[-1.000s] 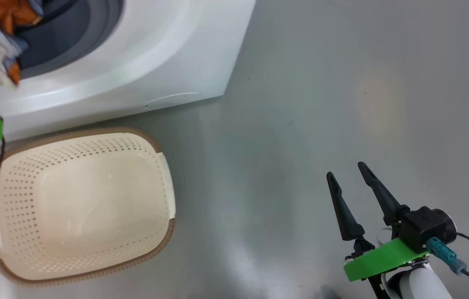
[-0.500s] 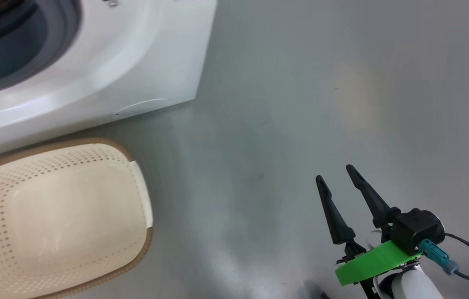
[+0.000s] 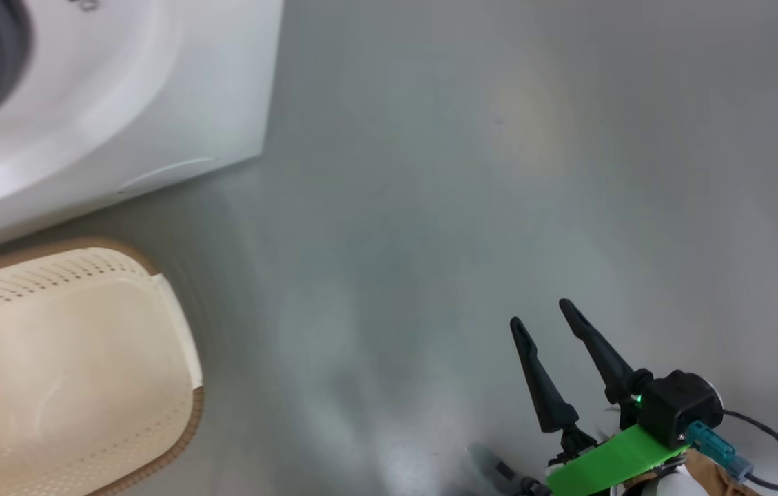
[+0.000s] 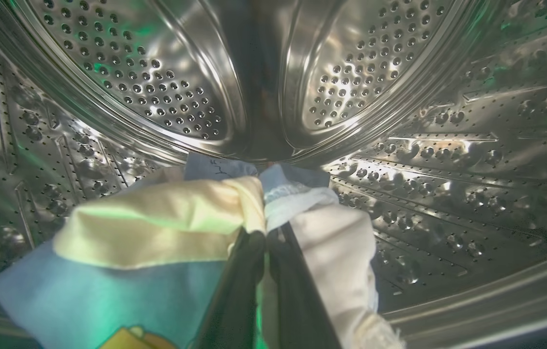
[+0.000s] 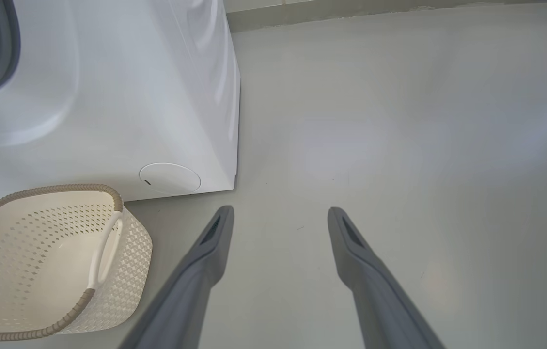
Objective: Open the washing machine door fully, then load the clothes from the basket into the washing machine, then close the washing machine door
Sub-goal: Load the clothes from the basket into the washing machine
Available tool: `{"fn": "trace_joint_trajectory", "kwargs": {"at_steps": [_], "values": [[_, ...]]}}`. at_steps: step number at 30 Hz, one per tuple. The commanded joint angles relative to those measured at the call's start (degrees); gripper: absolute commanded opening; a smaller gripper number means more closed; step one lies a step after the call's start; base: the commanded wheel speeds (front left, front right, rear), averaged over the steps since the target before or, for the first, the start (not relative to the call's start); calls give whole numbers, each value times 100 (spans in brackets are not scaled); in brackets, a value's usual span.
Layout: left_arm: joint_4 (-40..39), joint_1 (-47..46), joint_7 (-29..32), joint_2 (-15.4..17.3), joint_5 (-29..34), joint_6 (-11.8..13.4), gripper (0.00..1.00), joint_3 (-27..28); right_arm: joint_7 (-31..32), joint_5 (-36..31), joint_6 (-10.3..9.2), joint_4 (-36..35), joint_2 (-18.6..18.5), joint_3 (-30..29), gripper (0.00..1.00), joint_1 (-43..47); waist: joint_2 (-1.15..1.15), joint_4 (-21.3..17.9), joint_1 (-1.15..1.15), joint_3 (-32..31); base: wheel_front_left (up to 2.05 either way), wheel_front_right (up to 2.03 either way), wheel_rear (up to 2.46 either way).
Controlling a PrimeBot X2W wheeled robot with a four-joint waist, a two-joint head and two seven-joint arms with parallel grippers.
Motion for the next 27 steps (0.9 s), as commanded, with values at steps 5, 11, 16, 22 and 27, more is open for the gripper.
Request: {"fn": "trace_joint_trajectory", "kwargs": {"at_steps": [5, 11, 16, 22, 27], "values": [[155, -422, 16, 559, 56, -59, 0, 14, -27, 93, 35, -240, -30, 200, 100, 265, 0, -272, 0, 338, 0, 0, 0], [264, -803, -59, 692, -74, -92, 0, 72, -27, 114, 35, -355, -30, 248, 100, 305, 0, -349, 0, 529, 0, 0, 0], [302, -1143, -142, 818, -96, -102, 0, 72, -27, 130, 35, -410, -30, 299, 100, 303, 0, -417, 0, 628, 0, 0, 0], [229, -1403, -223, 820, -60, -105, 0, 103, -27, 178, 35, -391, -30, 308, 100, 332, 0, -464, 0, 640, 0, 0, 0], [12, -1430, -245, 835, 164, 9, 0, 162, -27, 244, 35, -381, -30, 367, 100, 336, 0, -527, 0, 640, 0, 0, 0]]}}
